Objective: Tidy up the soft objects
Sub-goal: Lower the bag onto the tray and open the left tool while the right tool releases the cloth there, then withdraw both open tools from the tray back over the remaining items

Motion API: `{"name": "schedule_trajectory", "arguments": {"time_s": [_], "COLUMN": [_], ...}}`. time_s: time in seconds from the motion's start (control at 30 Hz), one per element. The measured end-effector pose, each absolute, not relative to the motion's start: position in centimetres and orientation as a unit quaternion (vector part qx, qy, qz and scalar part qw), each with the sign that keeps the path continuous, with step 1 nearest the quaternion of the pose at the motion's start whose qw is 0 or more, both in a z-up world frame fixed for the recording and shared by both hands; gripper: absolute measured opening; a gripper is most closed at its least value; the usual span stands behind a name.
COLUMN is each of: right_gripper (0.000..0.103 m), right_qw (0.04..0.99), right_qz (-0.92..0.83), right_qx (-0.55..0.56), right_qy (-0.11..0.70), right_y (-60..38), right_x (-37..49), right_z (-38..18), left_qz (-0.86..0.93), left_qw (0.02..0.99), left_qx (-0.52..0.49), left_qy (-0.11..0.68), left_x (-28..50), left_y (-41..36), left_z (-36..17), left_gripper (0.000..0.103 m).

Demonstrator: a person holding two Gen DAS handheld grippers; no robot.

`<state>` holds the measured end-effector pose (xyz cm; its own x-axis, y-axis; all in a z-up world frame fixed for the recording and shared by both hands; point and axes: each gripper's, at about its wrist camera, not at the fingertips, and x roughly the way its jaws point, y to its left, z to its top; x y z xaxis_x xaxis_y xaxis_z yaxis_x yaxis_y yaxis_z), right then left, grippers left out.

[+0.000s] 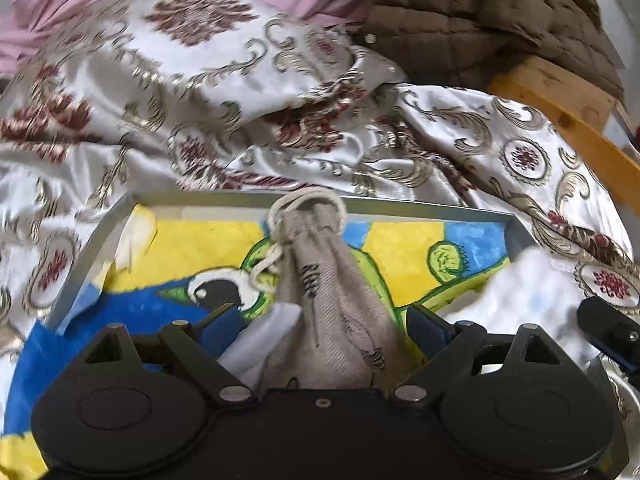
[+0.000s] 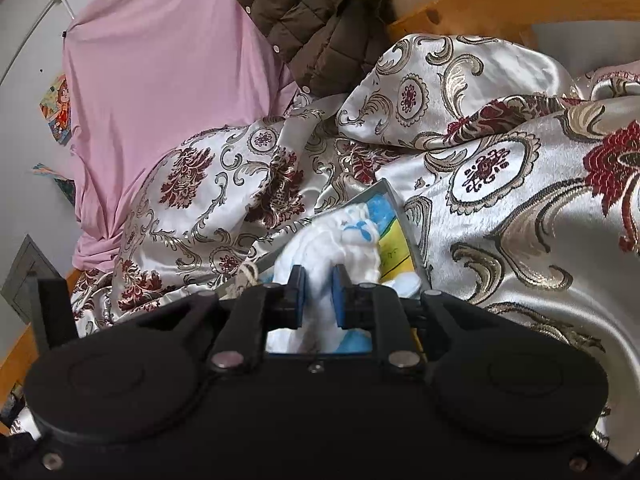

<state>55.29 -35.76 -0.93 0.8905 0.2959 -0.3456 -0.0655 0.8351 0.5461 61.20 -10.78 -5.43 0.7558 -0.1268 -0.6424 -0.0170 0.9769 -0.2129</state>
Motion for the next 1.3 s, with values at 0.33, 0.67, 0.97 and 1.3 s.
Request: {"name": "schedule_trajectory", "arguments": {"time_s": [0.33, 0.67, 0.97, 1.3], "right_gripper": [0.016, 0.027, 0.042, 0.065], "right_qw": [0.936, 0.95, 0.953, 0.964], "right_qz": [0.095, 0.09, 0.084, 0.074], "right_qx": [0.261, 0.226, 0.208, 0.138], "right_qy": [0.214, 0.196, 0.203, 0.214], "right_y": [-35.6, -35.7, -34.8, -31.8], "right_x": [54.8, 52.1, 48.0, 38.5], "right_z": [-0.5, 2.9, 5.8, 9.4], "left_qz": [0.038, 0.1, 0.02, -0.052], "left_qw": [0.911, 0.905, 0.917, 0.903], "left_qx": [-0.15, -0.207, -0.236, -0.243], "left_qy": [0.383, 0.357, 0.32, 0.35], "left_x": [60.8, 58.4, 50.3, 38.2], "left_y": [-7.9, -6.0, -4.4, -3.2], "left_z": [-6.7, -5.7, -0.6, 0.1], "left_gripper": [0.09, 0.086, 0.086, 0.089]}}
